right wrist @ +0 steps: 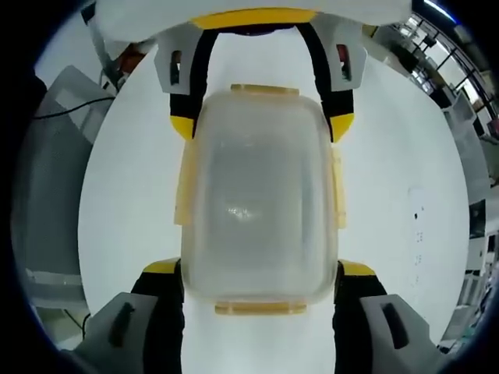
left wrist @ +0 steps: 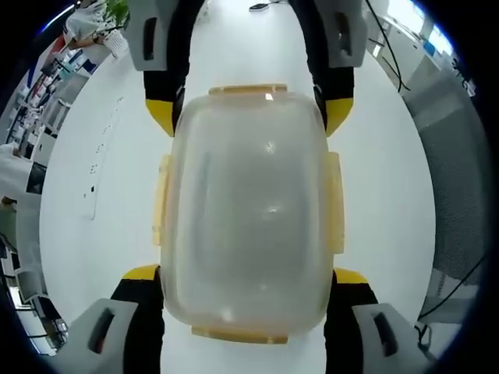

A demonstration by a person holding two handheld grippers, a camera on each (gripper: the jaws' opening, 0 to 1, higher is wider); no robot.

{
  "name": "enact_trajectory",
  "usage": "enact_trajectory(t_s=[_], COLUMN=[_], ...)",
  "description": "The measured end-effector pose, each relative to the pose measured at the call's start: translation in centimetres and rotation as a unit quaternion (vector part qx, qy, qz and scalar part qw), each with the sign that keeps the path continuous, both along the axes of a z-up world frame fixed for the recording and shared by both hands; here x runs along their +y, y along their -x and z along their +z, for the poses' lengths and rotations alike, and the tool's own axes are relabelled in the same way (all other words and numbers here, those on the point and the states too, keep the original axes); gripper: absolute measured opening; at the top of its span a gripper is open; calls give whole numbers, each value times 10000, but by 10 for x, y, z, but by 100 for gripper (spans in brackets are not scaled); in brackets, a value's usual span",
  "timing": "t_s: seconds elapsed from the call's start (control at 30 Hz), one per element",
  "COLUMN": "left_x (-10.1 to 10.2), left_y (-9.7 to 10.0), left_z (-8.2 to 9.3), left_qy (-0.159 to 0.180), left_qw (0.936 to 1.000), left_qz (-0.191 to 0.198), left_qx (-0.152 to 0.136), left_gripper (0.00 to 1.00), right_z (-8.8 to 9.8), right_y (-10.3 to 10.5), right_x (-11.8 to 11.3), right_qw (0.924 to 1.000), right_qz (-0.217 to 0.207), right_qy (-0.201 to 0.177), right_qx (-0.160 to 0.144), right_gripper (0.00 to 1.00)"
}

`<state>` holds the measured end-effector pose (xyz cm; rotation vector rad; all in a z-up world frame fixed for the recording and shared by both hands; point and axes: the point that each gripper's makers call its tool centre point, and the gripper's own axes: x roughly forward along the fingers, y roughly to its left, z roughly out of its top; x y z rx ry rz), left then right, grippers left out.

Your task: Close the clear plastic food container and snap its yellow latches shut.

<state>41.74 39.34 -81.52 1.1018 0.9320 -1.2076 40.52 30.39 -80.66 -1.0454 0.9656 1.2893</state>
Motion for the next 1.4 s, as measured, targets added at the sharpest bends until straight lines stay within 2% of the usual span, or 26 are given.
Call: enact_trajectory(t_s=[0.17,0.3,0.4,0.57,0.67,0.73,0.83,0.9,0.93,0.97,1.03,1.1,1.13,1.2,1.3,1.37,1.4], left_x=[0,3,1,3,6,8,13,14,17,17,19,19,20,22,21,24,24], left_y=[0,-2,-8,-9,-8,-4,1,5,9,11,20,24,26,28,32,32,33], left_z=[3,3,10,16,18,17,16,19,18,18,15,17,17,16,10,4,3], left_qy=[376,577,885,1449,1707,1913,2167,2441,2572,2676,2860,3017,3041,3161,3379,3348,3381], left_qw=[9992,9981,9954,9862,9795,9727,9626,9517,9450,9401,9261,9190,9171,9089,8935,8935,8910], left_qz=[150,188,170,600,867,1153,1461,1686,1866,1966,2392,2461,2499,2645,2925,2960,2998], left_qx=[10,-81,-313,-527,-631,-627,-712,-791,-777,-771,-573,-619,-634,-629,-441,-438,-432], left_gripper=[84,87,89,87,85,85,84,83,83,84,89,87,87,87,87,87,87], right_z=[1,8,11,8,12,15,15,14,16,17,20,23,23,22,15,9,7], right_y=[0,-2,-3,-2,-2,-2,2,6,6,8,11,14,16,18,24,30,32], right_x=[2,12,14,8,8,9,10,9,10,10,11,12,11,11,9,10,10], right_qw=[9999,9964,9915,9825,9701,9587,9468,9419,9335,9292,9182,9056,9022,8938,8888,8904,8914], right_qz=[-7,-355,-588,-1023,-1443,-1725,-1990,-2101,-2264,-2334,-2456,-2671,-2740,-2884,-3037,-3063,-3085], right_qy=[-124,-770,-1149,-1521,-1901,-2202,-2460,-2536,-2696,-2776,-3017,-3218,-3259,-3369,-3367,-3304,-3264], right_qx=[-25,-44,-134,-345,-447,-515,-591,-656,-690,-706,-744,-707,-688,-668,-663,-640,-612], right_gripper=[77,81,84,85,87,88,90,92,93,95,98,99,100,100,100,100,100])
